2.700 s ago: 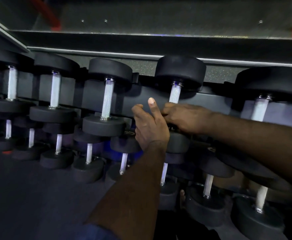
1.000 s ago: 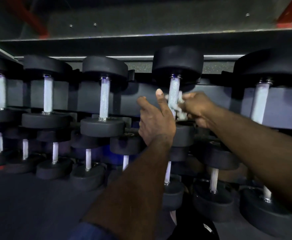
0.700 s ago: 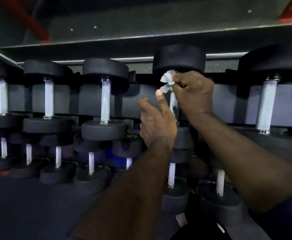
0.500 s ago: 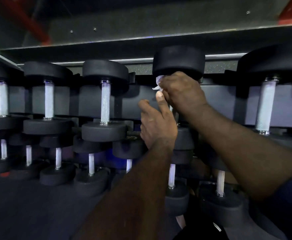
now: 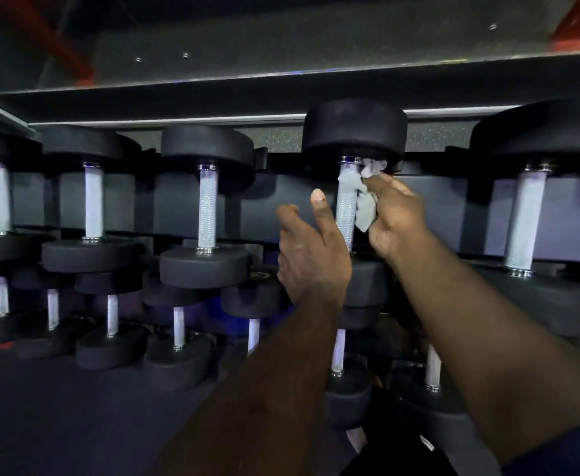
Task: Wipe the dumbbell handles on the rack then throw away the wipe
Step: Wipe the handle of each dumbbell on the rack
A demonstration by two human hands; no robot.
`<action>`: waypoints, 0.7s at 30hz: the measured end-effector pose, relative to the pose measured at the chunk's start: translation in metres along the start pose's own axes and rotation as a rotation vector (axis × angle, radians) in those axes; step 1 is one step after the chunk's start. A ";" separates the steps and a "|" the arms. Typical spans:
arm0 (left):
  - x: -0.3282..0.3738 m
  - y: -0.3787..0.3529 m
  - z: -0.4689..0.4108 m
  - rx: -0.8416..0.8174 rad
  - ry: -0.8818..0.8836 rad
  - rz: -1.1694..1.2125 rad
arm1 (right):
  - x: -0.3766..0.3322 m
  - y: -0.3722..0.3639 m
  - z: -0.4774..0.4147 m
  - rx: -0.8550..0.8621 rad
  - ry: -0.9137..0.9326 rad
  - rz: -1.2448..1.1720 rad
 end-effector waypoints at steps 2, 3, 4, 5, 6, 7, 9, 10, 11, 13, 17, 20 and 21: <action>0.001 0.000 0.000 0.003 -0.001 -0.027 | 0.000 -0.013 -0.006 -0.110 -0.163 0.020; 0.002 0.000 0.000 0.002 -0.012 -0.045 | -0.002 -0.019 -0.009 -0.150 -0.229 0.030; 0.003 -0.001 0.001 -0.002 -0.022 -0.063 | -0.005 -0.023 -0.011 -0.179 -0.282 0.023; 0.004 -0.001 0.002 -0.005 -0.028 -0.074 | -0.008 -0.024 -0.013 -0.194 -0.317 0.028; 0.004 -0.002 0.004 -0.004 -0.035 -0.076 | -0.012 -0.022 -0.014 -0.213 -0.334 0.051; 0.005 -0.002 0.004 0.000 -0.038 -0.077 | -0.016 -0.017 -0.015 -0.233 -0.323 0.095; 0.005 -0.003 0.004 0.004 -0.040 -0.089 | -0.020 0.001 -0.016 -0.216 -0.237 0.133; 0.005 -0.003 0.003 0.007 -0.041 -0.090 | -0.019 0.007 -0.016 -0.189 -0.181 0.151; 0.005 -0.003 0.003 0.008 -0.040 -0.090 | -0.017 0.009 -0.015 -0.187 -0.141 0.154; 0.005 -0.003 0.004 0.002 -0.042 -0.099 | -0.012 0.001 -0.010 -0.218 -0.155 0.167; 0.005 -0.002 0.003 0.010 -0.043 -0.090 | -0.019 -0.016 -0.009 -0.205 -0.207 0.282; 0.005 -0.003 0.006 0.016 -0.056 -0.099 | -0.027 -0.006 -0.011 -0.128 -0.077 0.321; 0.005 -0.003 0.005 0.019 -0.054 -0.100 | -0.030 -0.005 -0.009 -0.112 -0.040 0.348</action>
Point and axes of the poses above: each hand's wrist, its own z-axis away from the middle knuckle, its own y-axis out of the back of the hand, x = y × z, the point moved 4 cm from there along -z, towards the middle knuckle, and after that the axes turned 6 degrees about z, right-handed, at the moved point
